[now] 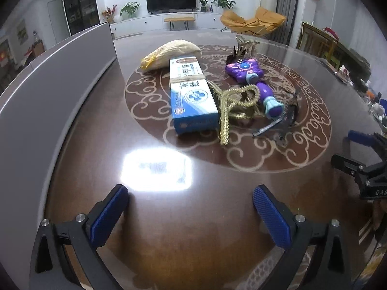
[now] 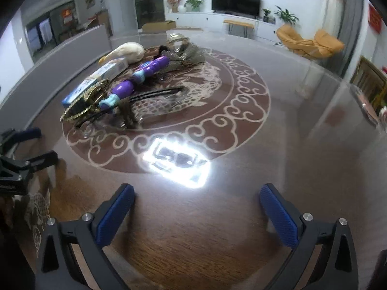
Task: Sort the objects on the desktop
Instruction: 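Bring both open tools back over the table, then lower the right tool onto the eyeglasses with the brown cord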
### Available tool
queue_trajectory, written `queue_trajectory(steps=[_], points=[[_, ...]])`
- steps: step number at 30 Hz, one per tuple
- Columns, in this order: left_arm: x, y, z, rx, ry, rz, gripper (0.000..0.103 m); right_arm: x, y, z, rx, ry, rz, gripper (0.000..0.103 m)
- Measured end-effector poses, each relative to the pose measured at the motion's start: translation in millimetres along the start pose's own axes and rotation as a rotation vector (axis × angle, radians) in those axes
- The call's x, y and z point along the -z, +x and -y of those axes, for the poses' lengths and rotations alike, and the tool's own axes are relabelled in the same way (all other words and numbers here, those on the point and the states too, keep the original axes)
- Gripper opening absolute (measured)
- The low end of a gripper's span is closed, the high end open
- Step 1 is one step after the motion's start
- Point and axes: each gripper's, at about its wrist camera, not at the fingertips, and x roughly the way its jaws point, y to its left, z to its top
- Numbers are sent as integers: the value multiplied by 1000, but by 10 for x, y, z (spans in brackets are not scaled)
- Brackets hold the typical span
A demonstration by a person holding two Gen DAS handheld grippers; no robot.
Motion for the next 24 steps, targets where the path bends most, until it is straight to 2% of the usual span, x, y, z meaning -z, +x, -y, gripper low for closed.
queue_trajectory(steps=[22, 24], points=[[-77, 122, -6, 3, 3, 0, 103, -29, 17, -29, 6, 6, -4, 103], [-76, 122, -5, 3, 3, 0, 103, -127, 23, -8, -69, 64, 8, 103]])
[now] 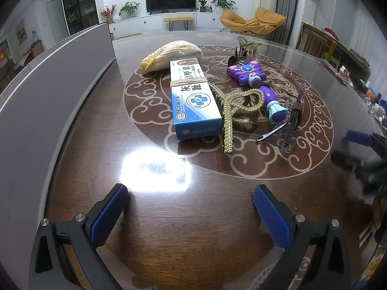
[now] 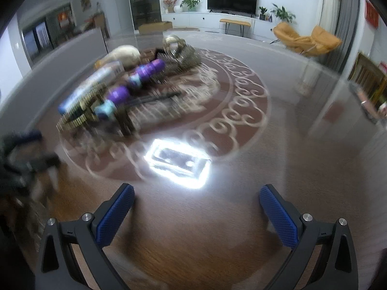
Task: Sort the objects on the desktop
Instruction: 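Lower the right tool onto the eyeglasses with the brown cord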
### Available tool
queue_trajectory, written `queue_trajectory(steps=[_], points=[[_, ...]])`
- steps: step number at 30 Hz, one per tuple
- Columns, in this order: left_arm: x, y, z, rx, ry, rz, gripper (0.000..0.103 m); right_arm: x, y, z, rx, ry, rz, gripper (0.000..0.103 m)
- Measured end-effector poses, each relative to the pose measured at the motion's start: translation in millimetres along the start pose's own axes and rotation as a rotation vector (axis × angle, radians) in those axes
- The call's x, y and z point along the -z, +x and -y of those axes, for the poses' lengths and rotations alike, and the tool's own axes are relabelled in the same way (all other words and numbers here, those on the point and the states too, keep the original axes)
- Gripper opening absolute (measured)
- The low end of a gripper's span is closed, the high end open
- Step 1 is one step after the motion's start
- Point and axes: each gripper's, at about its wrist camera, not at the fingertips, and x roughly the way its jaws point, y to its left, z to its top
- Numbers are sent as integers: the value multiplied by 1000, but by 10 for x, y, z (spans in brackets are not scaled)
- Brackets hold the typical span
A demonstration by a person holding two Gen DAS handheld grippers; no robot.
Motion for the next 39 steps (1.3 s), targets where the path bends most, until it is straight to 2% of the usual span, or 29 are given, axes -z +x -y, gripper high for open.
queue_trajectory(steps=[3, 5, 9, 12, 17, 21, 25, 29, 31, 32, 33, 37, 39], points=[[1, 1, 3, 0, 0, 0, 103, -260, 18, -76, -94, 107, 44, 103], [0, 1, 2, 0, 0, 0, 103, -444, 55, -223, -110, 93, 68, 103], [6, -5, 0, 5, 0, 0, 103, -667, 316, -478, -21, 5, 30, 103], [12, -14, 11, 6, 0, 1, 103, -604, 345, -394, 2, 0, 30, 103], [11, -13, 15, 5, 0, 1, 103, -419, 72, -145, 64, -34, 34, 103], [8, -11, 16, 5, -1, 1, 103, -344, -124, -150, 15, -46, 45, 103], [8, -12, 16, 5, 0, 1, 103, -344, 40, -308, -29, -39, -6, 103], [8, -10, 14, 3, -1, 3, 103, -290, 181, -376, 26, -85, -17, 102], [7, -7, 16, 3, -1, 3, 103, -269, 221, -351, 36, -113, -19, 96], [8, -7, 15, 3, -1, 3, 103, -263, 238, -335, 28, -125, -24, 88], [6, -8, 16, 3, -1, 3, 103, -263, 237, -321, 20, -136, -14, 84], [26, -29, 16, 7, 5, 2, 103, -255, 226, -258, 1, -154, 18, 79], [36, -60, -15, 54, 18, -4, 103, -258, 229, -247, 3, -152, 19, 78]])
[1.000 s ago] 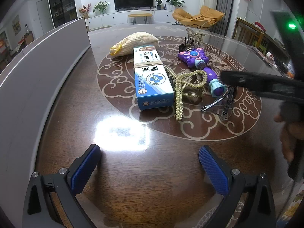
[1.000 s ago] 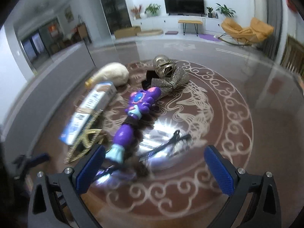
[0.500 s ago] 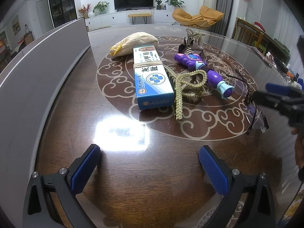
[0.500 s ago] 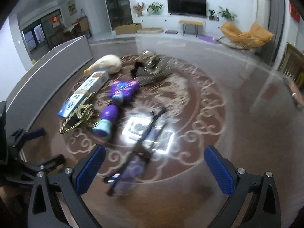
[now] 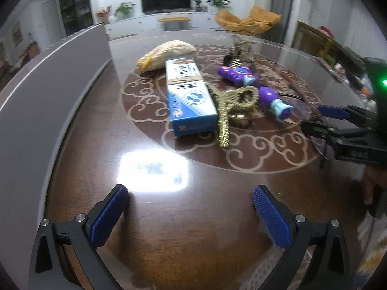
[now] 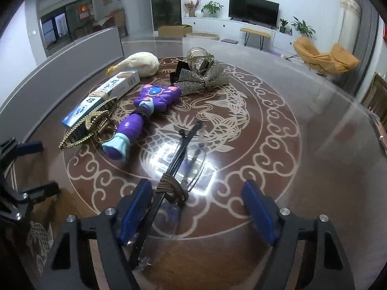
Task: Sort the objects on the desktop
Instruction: 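Lower the right tool onto the eyeglasses with the brown cord, then grasp the blue-and-white nail cream box with the left tool while the right tool grips the eyeglasses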
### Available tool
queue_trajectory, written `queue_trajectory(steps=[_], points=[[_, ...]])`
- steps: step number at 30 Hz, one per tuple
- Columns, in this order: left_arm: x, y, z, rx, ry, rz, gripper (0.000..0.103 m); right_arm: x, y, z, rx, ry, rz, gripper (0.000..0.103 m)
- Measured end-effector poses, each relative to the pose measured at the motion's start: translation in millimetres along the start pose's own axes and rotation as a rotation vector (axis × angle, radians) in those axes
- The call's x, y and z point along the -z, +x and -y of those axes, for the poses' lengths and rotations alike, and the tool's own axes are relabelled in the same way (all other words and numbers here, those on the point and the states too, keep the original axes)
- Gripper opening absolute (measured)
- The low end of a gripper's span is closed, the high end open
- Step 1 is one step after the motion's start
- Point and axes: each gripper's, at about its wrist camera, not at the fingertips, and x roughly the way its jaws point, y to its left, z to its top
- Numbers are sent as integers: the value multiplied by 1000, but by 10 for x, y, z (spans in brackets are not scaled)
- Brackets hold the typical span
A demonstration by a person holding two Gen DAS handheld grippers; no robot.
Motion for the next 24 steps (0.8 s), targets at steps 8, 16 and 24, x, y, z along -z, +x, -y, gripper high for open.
queue_trajectory(steps=[8, 16, 24], points=[[-761, -8, -279, 154, -165, 49, 103, -9, 1, 33, 6, 7, -5, 82], [-1442, 817, -272, 47, -169, -125, 103, -9, 2, 32, 7, 6, -5, 82], [-1421, 741, -366, 26, -144, -73, 41, -9, 4, 32, 7, 6, -5, 82]])
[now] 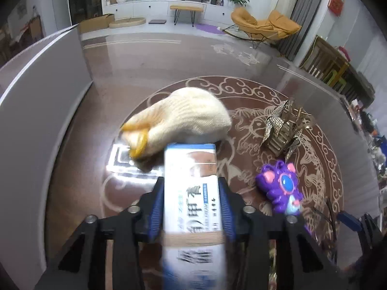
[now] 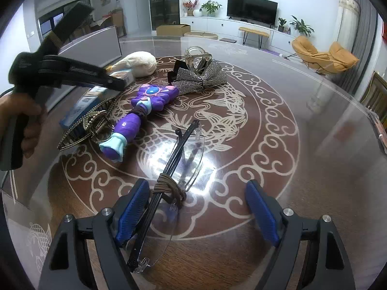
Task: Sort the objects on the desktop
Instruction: 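Grasp the blue-and-white nail cream box with the left tool while the right tool grips the eyeglasses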
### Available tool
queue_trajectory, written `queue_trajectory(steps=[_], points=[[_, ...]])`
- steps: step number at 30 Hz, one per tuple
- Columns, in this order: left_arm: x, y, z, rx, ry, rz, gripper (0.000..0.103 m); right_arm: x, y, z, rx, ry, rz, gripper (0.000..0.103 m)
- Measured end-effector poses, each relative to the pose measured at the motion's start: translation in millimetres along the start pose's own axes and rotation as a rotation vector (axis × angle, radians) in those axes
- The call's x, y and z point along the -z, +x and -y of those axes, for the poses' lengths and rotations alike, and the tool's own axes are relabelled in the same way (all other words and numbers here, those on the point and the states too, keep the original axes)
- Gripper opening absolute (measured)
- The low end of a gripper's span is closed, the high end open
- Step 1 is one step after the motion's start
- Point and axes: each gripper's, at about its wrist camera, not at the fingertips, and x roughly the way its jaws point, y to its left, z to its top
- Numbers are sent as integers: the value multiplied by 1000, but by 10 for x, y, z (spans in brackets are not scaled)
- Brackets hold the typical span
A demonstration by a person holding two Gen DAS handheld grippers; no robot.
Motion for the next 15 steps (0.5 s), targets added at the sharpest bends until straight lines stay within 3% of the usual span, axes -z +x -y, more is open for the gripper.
queue_trajectory(steps=[3, 10, 12, 13, 15], points=[[229, -176, -128, -44, 29, 27, 41, 0, 1, -1, 0, 0, 0, 82], [1097, -619, -298, -105, 21, 60, 44, 0, 4, -1, 0, 0, 0, 82], [1212, -642, -239, -127, 55, 68, 68, 0, 3, -2, 0, 0, 0, 82], [1230, -617, -229, -135, 67, 64, 87, 0, 4, -1, 0, 0, 0, 82], [1265, -589, -257, -131, 52, 80, 93, -1, 4, -2, 0, 0, 0, 82]])
